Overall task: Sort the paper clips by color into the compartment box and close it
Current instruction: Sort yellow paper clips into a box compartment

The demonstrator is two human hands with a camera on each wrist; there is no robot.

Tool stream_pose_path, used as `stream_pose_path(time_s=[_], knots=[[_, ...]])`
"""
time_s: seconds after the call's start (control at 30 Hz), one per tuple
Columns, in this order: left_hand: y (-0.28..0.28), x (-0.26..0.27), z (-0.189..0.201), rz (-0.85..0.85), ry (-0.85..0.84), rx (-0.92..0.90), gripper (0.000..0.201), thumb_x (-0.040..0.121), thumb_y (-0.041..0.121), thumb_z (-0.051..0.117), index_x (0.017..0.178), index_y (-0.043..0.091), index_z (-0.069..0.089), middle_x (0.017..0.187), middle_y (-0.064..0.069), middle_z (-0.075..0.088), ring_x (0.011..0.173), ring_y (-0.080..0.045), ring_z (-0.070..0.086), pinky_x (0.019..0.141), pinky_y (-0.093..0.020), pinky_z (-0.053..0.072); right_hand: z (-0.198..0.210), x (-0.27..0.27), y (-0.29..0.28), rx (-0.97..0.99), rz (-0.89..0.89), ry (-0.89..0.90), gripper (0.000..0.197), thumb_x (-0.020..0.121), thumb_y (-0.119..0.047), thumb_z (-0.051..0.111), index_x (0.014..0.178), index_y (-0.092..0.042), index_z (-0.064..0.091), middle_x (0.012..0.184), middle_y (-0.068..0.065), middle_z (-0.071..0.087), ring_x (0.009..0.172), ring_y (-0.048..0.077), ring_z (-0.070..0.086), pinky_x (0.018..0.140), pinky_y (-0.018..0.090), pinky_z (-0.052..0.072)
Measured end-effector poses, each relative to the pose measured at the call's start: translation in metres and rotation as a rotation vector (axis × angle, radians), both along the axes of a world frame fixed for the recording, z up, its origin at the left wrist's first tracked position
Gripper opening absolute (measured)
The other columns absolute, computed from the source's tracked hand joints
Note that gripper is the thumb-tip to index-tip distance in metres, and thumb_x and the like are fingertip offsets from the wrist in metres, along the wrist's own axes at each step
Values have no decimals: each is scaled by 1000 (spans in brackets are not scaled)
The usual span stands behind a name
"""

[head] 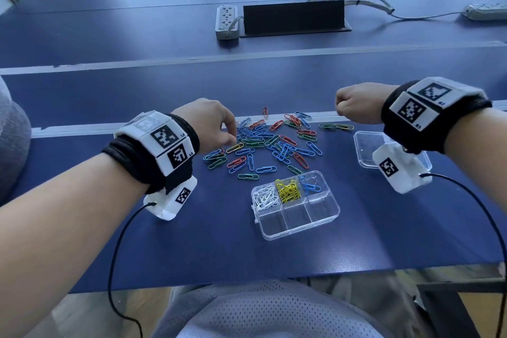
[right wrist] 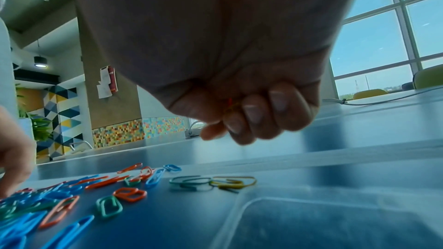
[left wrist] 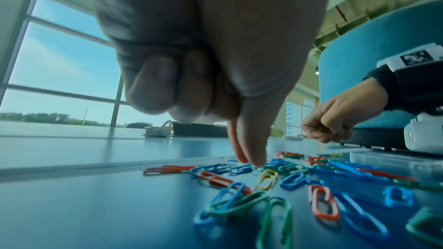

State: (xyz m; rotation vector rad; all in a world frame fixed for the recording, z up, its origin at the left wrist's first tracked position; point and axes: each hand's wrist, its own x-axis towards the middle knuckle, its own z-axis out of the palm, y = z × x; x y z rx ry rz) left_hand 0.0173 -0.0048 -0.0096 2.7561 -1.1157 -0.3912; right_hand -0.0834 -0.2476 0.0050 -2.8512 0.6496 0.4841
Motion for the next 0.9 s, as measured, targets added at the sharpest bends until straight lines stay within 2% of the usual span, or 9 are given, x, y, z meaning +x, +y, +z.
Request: stream_pose_path(time_s=[0.1, 0.2, 0.27, 0.4, 0.5, 0.57, 0.67, 0.73, 0.9], knots=[[2, -1, -1, -2, -9, 62, 14, 75, 40, 70, 82, 27, 72, 62, 13, 48, 68, -13, 47, 74, -31, 50, -3, -3, -2, -27, 22, 44, 9, 90, -19, 45, 94, -15, 52, 94, 4, 54, 90, 23, 45, 77, 27, 33], [-1, -5, 1, -6, -41, 131, 20, 72, 46, 72, 83, 30, 71, 64, 16, 43, 75, -15, 49, 70, -29, 44, -6, -7, -3, -75, 56, 73, 16, 84, -27, 61, 97, -17, 62, 89, 2, 58, 88, 23, 52, 75, 26, 39], [-4, -8, 1, -5, -84, 174, 18, 73, 47, 71, 83, 32, 69, 65, 16, 43, 81, -18, 51, 67, -29, 40, -6, -7, -2, -78, 56, 69, 16, 84, -25, 63, 97, -15, 66, 88, 2, 60, 86, 22, 53, 73, 25, 39], [-8, -12, 1, -12, -100, 197, 7, 78, 36, 65, 74, 30, 66, 64, 14, 46, 79, -19, 52, 65, -27, 38, -6, -6, 1, -77, 55, 78, 19, 86, -19, 59, 99, -10, 69, 94, 8, 66, 85, 25, 56, 72, 25, 40], [-9, -13, 1, -22, -93, 212, 13, 77, 32, 61, 64, 28, 57, 61, 13, 47, 77, -20, 53, 66, -27, 41, -8, -6, 2, -86, 58, 99, 27, 88, -19, 51, 103, -3, 67, 107, 16, 68, 100, 32, 61, 75, 28, 44], [-8, -14, 0, -26, -89, 213, 13, 76, 31, 59, 65, 26, 54, 61, 12, 46, 77, -22, 53, 66, -27, 41, -8, -7, 4, -90, 40, 89, 32, 90, -19, 44, 107, 0, 63, 110, 19, 66, 100, 33, 59, 78, 31, 44], [-6, -15, -1, -17, -68, 154, 16, 78, 31, 54, 66, 24, 48, 64, 10, 45, 76, -23, 50, 66, -27, 39, -3, -6, 8, -36, -29, 31, 32, 94, -25, 36, 114, -5, 52, 119, 20, 58, 104, 31, 52, 80, 32, 36], [-6, -16, 0, 19, -29, 109, 17, 83, 30, 47, 68, 21, 46, 66, 7, 45, 77, -24, 47, 67, -27, 37, 2, -5, 11, 6, -29, -20, 30, 95, -27, 33, 112, -8, 50, 113, 17, 54, 108, 31, 49, 82, 33, 34], [-7, -16, 1, 47, 90, 44, 27, 91, 26, 36, 78, 7, 48, 68, -1, 46, 78, -26, 45, 67, -28, 35, 11, -8, 35, 110, 110, -89, 12, 93, -22, 35, 100, -14, 41, 84, 5, 52, 85, 27, 47, 74, 30, 35]])
